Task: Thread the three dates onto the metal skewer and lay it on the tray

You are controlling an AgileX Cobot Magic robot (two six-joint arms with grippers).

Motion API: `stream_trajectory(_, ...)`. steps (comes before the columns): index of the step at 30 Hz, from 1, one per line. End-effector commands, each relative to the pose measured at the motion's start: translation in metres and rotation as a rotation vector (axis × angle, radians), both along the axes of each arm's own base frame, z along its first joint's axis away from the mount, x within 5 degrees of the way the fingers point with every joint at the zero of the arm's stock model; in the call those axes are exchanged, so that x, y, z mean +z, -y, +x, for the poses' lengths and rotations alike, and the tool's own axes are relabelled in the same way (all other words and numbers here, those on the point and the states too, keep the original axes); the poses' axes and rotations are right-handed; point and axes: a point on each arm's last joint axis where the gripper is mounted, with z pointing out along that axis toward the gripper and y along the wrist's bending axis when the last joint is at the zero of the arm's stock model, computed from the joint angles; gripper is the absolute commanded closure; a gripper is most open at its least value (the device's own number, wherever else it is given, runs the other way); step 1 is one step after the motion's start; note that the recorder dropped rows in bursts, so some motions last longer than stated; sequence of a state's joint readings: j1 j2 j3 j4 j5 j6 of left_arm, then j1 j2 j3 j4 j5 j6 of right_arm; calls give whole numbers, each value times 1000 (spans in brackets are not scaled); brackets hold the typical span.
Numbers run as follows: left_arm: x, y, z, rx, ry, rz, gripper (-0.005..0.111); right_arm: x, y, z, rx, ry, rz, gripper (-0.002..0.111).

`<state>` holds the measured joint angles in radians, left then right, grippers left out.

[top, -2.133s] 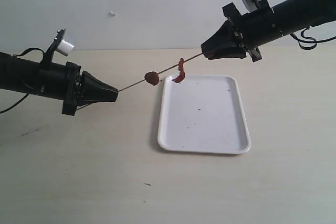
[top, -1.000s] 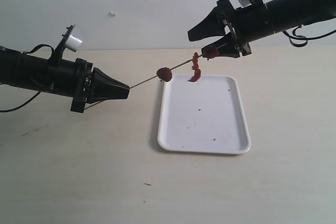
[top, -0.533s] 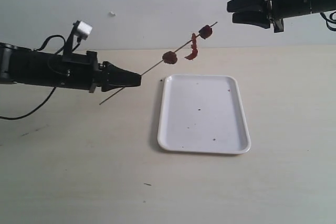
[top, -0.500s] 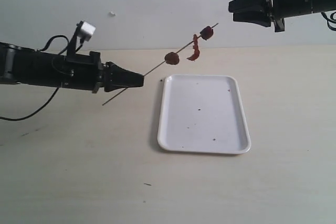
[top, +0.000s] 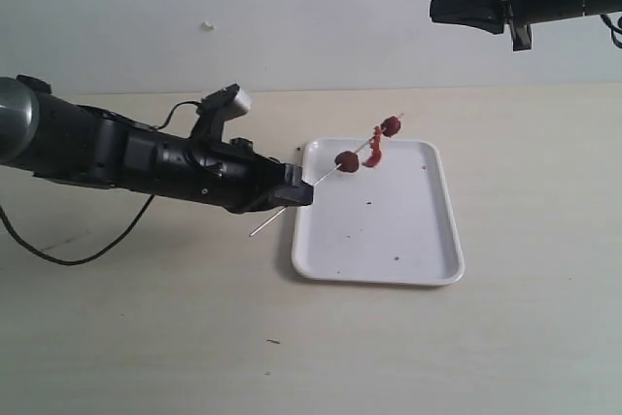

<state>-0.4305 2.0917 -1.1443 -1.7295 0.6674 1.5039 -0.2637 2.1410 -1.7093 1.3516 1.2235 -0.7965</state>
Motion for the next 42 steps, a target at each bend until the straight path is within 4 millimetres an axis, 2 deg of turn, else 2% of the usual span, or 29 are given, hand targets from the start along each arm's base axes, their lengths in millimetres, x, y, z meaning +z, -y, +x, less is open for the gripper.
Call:
stream_trajectory(1,-3,10,-4,23,27,70,107,6,1,-1,5,26,-29,108)
stream_trajectory(11,-6,16,-8,4,50,100,107,6,1,-1,5,26,-29,108)
stream_trajectory(21,-27,22,-1,-5,18,105,107,6,1,-1,5,26,-29,108)
stream_trajectory(29,-26,23,1,-17,35,106,106,6,1,-1,5,26,-29,108)
stream_trajectory(32,-27,23,1,-21,39,109,99,6,1,-1,5,26,-29,108)
stream_trajectory(38,-27,23,1,-21,38,109,65,6,1,-1,5,26,-29,108)
stream_trajectory(42,-27,23,1,-27,47,112,49,6,1,-1,5,26,-29,108)
